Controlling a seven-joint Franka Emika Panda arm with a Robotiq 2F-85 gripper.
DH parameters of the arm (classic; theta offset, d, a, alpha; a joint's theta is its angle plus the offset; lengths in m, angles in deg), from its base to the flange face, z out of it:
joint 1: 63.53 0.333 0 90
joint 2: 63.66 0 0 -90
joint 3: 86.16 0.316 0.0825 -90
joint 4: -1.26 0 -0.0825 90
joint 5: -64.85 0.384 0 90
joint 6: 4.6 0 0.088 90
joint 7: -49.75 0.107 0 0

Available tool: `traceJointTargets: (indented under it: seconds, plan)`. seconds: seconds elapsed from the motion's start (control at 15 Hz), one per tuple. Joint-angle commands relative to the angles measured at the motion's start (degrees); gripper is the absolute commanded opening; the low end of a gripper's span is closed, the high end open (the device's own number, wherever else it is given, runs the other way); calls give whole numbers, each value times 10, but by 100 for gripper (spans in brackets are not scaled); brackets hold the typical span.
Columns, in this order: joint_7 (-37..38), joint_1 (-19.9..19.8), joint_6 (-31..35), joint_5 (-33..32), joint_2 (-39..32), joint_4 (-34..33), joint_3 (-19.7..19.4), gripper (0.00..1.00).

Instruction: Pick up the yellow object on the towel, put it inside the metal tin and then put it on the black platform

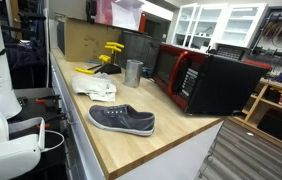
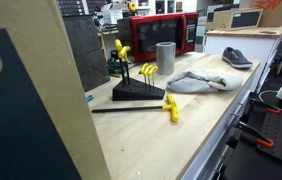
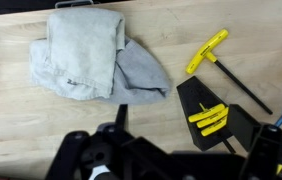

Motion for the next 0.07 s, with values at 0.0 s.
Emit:
traceJointTargets:
  seconds: [0.0]
  plan:
    - [-4,-9,-1,4,0,-1,7,100]
